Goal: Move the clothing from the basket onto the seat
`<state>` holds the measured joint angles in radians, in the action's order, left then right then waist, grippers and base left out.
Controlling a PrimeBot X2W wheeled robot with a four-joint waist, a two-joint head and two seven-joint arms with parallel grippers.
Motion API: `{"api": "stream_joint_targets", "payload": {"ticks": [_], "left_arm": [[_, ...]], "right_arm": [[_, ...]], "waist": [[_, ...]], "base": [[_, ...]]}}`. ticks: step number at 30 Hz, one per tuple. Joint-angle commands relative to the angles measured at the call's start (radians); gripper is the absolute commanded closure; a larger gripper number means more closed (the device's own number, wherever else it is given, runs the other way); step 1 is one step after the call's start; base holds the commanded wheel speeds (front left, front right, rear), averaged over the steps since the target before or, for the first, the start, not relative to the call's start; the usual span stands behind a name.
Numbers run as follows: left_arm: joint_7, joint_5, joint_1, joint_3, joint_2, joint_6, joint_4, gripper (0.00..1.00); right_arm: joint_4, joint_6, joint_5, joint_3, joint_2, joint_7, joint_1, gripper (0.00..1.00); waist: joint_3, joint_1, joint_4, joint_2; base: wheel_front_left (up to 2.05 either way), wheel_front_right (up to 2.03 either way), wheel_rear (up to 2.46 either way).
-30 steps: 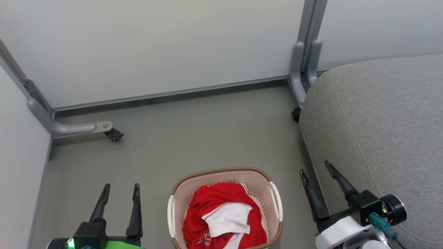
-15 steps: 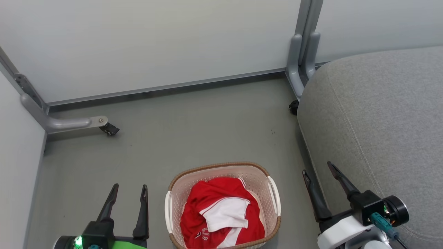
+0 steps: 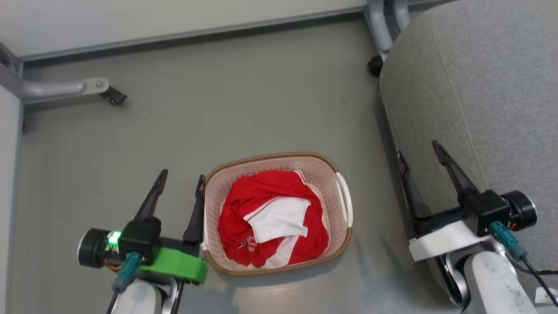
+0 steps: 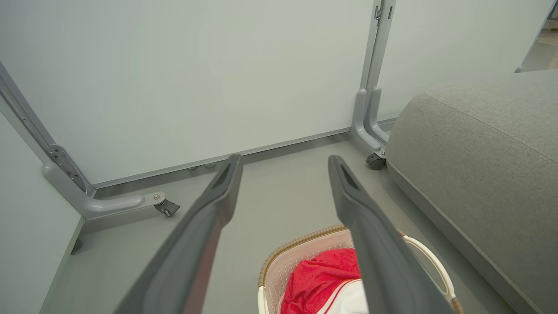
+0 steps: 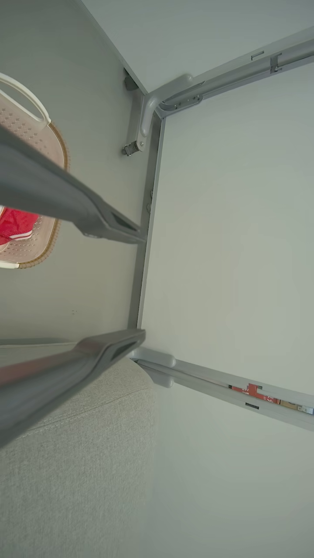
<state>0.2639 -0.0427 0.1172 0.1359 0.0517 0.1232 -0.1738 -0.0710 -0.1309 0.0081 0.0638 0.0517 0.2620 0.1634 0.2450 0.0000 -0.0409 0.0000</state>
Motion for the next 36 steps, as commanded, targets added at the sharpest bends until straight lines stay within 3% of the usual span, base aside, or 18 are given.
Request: {"api": "stream_joint_targets", "payload": {"ticks": [1, 8, 15, 22, 29, 36], "left_arm": [[0.001, 0.010, 0.051, 0.010, 0.011, 0.005, -0.011, 0.00], [0.001, 0.002, 0.248, 0.131, 0.042, 0.007, -0.133, 0.00], [0.001, 0.002, 0.515, 0.374, 0.105, 0.008, -0.366, 0.00], [0.001, -0.074, 0.759, 0.623, 0.095, 0.007, -0.659, 0.00], [0.001, -0.127, 0.886, 0.840, 0.099, 0.007, -0.811, 0.00], [0.001, -0.199, 0.970, 0.935, 0.140, 0.007, -0.879, 0.00]], "right_arm": [[0.010, 0.000, -0.006, -0.005, 0.009, 0.004, 0.031, 0.00], [0.058, 0.000, -0.017, -0.021, 0.033, 0.004, 0.132, 0.00], [0.113, 0.000, -0.028, -0.044, 0.052, 0.004, 0.212, 0.00], [0.168, 0.000, -0.029, -0.062, 0.059, 0.004, 0.252, 0.00], [0.194, 0.000, -0.031, -0.056, 0.063, 0.004, 0.278, 0.00], [0.227, 0.000, -0.024, -0.037, 0.063, 0.004, 0.303, 0.00]], "waist": [[0.179, 0.0000, 0.001, 0.0000], [0.354, 0.0000, 0.009, 0.0000], [0.506, 0.0000, 0.003, 0.0000], [0.636, 0.0000, -0.010, 0.0000], [0.718, 0.0000, -0.031, 0.0000], [0.772, 0.0000, -0.070, 0.0000]], "base": [[0.00, 0.00, 0.00], [0.00, 0.00, 0.00], [0.00, 0.00, 0.00], [0.00, 0.00, 0.00], [0.00, 0.00, 0.00], [0.00, 0.00, 0.00]]}}
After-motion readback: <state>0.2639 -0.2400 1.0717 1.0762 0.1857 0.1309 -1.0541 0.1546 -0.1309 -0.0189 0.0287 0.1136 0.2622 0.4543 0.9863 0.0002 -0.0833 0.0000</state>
